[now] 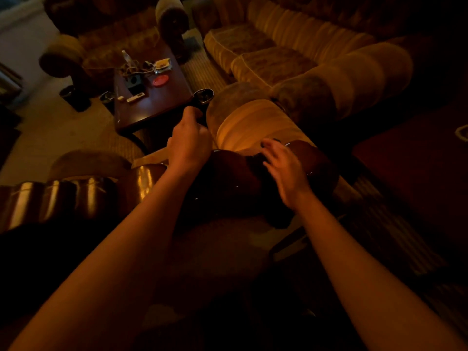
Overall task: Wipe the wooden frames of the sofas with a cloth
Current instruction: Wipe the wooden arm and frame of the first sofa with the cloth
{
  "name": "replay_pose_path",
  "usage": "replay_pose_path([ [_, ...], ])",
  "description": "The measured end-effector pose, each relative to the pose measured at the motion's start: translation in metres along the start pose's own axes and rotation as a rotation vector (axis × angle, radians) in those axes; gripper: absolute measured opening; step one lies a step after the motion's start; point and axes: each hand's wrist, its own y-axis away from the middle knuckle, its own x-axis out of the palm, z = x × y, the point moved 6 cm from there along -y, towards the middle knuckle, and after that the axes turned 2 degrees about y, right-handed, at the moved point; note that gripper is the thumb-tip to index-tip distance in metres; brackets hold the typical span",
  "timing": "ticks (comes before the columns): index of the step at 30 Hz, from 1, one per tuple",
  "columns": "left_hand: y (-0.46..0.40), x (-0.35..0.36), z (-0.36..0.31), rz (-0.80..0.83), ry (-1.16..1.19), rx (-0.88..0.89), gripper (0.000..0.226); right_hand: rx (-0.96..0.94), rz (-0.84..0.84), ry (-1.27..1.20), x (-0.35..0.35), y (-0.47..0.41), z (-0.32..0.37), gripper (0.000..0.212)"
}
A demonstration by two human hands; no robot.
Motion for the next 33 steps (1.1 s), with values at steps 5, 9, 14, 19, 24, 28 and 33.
replay_pose_path([
  [5,0.009,-0.018,0.011,0.078,-0.034,-0.022,0.027,-0.238,-0.244,1.108,-0.046,0.002,-0.002,0.04],
  [9,0.017,-0.042,0.008,0.07,-0.195,0.108,0.033,-0.37,-0.302,1.306,-0.016,0.021,-0.024,0.051],
  [14,0.027,-0.088,0.006,-0.013,-0.056,0.169,0.029,-0.339,-0.207,0.878,0.005,0.021,-0.013,0.046],
  [19,0.034,-0.12,0.018,-0.076,0.016,0.172,0.026,-0.203,-0.099,0.425,0.012,0.025,0.006,0.021],
  [24,0.046,-0.117,0.026,-0.036,0.009,0.164,0.026,-0.225,-0.015,0.236,0.041,0.047,0.042,0.027],
  [28,0.064,-0.098,0.02,0.079,0.006,0.248,0.018,-0.176,0.148,-0.021,0.096,0.056,0.075,0.027],
  [33,0.074,-0.101,0.028,0.101,0.251,0.157,0.024,-0.023,0.303,-0.479,0.143,0.062,0.101,0.025],
])
